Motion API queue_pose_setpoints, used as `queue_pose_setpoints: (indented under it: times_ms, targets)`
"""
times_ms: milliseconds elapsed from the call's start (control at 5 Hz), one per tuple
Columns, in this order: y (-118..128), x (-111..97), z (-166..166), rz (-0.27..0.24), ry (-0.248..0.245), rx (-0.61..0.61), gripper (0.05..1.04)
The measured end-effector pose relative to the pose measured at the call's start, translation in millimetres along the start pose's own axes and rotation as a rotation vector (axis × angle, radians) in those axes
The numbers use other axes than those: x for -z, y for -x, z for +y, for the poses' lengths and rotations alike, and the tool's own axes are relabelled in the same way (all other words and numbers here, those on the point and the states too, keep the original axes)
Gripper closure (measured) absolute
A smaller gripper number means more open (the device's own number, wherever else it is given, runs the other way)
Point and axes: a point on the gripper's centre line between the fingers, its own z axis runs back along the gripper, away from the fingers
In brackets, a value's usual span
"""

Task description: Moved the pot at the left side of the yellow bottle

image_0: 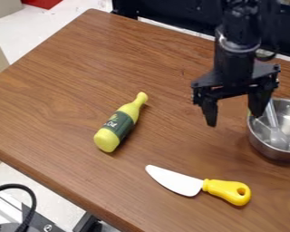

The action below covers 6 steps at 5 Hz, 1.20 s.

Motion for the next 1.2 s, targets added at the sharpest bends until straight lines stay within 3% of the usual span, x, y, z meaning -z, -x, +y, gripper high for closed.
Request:
queue_pose_setpoints:
  times_ms: [400,1200]
  targets:
    - [1.3,13.3,-0.6,0.047,0.006,0.047,0.085]
    - [1.4,32.2,-11.8,0.018,0.023,0.049,0.085]
